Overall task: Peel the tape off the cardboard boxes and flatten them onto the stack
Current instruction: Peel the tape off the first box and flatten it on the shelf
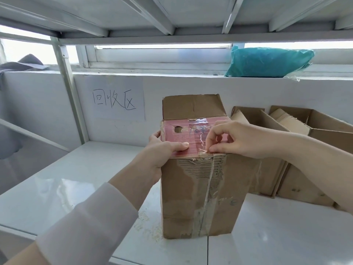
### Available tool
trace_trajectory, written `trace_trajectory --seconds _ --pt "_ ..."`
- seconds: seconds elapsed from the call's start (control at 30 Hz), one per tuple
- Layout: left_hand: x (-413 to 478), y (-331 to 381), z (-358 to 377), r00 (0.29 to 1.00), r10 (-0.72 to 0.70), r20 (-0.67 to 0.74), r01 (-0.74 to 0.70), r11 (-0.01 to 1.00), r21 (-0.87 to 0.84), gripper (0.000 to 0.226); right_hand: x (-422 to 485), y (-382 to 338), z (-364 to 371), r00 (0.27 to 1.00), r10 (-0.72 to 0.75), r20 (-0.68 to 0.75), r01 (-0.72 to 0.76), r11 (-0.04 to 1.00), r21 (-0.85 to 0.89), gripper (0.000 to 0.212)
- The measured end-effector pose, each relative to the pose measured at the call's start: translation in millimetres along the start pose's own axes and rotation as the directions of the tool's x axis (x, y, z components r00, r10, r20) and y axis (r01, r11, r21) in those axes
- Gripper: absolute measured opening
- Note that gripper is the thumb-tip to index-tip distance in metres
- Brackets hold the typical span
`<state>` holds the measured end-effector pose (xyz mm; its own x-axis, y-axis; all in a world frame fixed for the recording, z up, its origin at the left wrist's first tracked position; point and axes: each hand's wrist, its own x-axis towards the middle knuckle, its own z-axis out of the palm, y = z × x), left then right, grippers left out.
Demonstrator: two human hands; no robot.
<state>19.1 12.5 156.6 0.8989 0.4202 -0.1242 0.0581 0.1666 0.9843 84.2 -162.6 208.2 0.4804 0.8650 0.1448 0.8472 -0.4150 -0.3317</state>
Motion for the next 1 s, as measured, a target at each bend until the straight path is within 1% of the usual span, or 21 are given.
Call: trace_trajectory --seconds 0.03,0.07,0.1,0.13,0.17,0.2,0.23,0.27,0.3,0.33,0.43,0.5,0.63,0.7,0.8,0.87,0.9,0.93,0.97,1.0 --pt "0 0 0 1.0 0.0 0.0 0.0 1.0 0.001 0.086 -4 2 1 0.998 0.048 -0.042 -0.048 0.999 -0.005 0.006" --pt "-1 1 0 1.0 0.0 0.002 0.0 1.0 0.003 0.085 -8 3 2 0.986 0.128 -0.111 -0.132 0.991 -0.029 0.018" --pt "-1 1 -1 1.0 0.0 0.006 0.0 1.0 0.005 0.084 -14 6 2 0.953 0.248 -0.175 -0.257 0.966 -0.03 0.034" --pt "-1 0 -1 1.0 0.002 0.01 -0.002 1.0 0.007 0.083 -20 8 2 0.903 0.38 -0.199 -0.373 0.925 0.074 0.046" --pt "-2 0 0 1.0 0.007 0.012 -0.008 1.0 0.01 0.083 -25 9 1 0.855 0.496 -0.148 -0.447 0.852 0.273 0.052" --pt "-2 0 0 1.0 0.011 0.015 -0.012 1.0 0.015 0.082 -29 8 2 0.827 0.561 -0.032 -0.477 0.731 0.488 0.054" --pt "-2 0 1 1.0 0.014 0.021 -0.014 1.0 0.022 0.081 -30 10 5 0.813 0.578 0.076 -0.482 0.593 0.645 0.057" --pt "-2 0 1 0.999 0.016 0.031 -0.017 0.999 0.03 0.081 -30 14 6 0.799 0.587 0.128 -0.479 0.493 0.726 0.059" --pt "-3 0 0 0.999 0.018 0.04 -0.019 0.999 0.039 0.083 -29 17 8 0.788 0.6 0.14 -0.473 0.443 0.762 0.062" --pt "-3 0 -2 0.998 0.015 0.057 -0.018 0.999 0.043 0.087 -27 19 9 0.778 0.614 0.136 -0.472 0.427 0.771 0.065" --pt "-5 3 -10 0.985 -0.033 0.167 0.024 0.998 0.059 0.101 -19 20 8 0.75 0.647 0.137 -0.499 0.418 0.759 0.067" --pt "-5 5 -13 0.977 -0.064 0.204 0.043 0.993 0.107 0.102 -15 19 6 0.744 0.652 0.144 -0.52 0.43 0.738 0.062" --pt "5 5 -11 0.985 -0.072 0.157 0.037 0.977 0.212 0.088 -10 19 5 0.737 0.66 0.144 -0.551 0.464 0.694 0.048" --pt "9 4 -11 0.987 -0.074 0.143 0.038 0.969 0.242 0.088 -8 17 5 0.734 0.664 0.141 -0.556 0.47 0.685 0.038" --pt "12 4 -12 0.99 -0.078 0.117 0.043 0.96 0.278 0.091 -3 11 3 0.714 0.69 0.122 -0.577 0.48 0.661 0.037" --pt "13 6 -10 0.991 -0.084 0.109 0.051 0.961 0.273 0.092 -3 3 -1 0.709 0.692 0.137 -0.604 0.496 0.624 0.031" --pt "12 6 -9 0.99 -0.085 0.108 0.055 0.964 0.259 0.091 -4 -3 -2 0.716 0.686 0.129 -0.607 0.521 0.6 0.028" --pt "11 6 -8 0.99 -0.087 0.109 0.059 0.968 0.244 0.092 -7 -7 -3 0.727 0.681 0.084 -0.613 0.59 0.525 0.025" --pt "11 6 -7 0.99 -0.089 0.112 0.062 0.972 0.228 0.093 -10 -10 -4 0.738 0.675 0.003 -0.626 0.682 0.377 0.025" --pt "10 6 -6 0.99 -0.09 0.112 0.064 0.975 0.214 0.093 -12 -14 -5 0.754 0.653 -0.073 -0.635 0.753 0.172 0.032"
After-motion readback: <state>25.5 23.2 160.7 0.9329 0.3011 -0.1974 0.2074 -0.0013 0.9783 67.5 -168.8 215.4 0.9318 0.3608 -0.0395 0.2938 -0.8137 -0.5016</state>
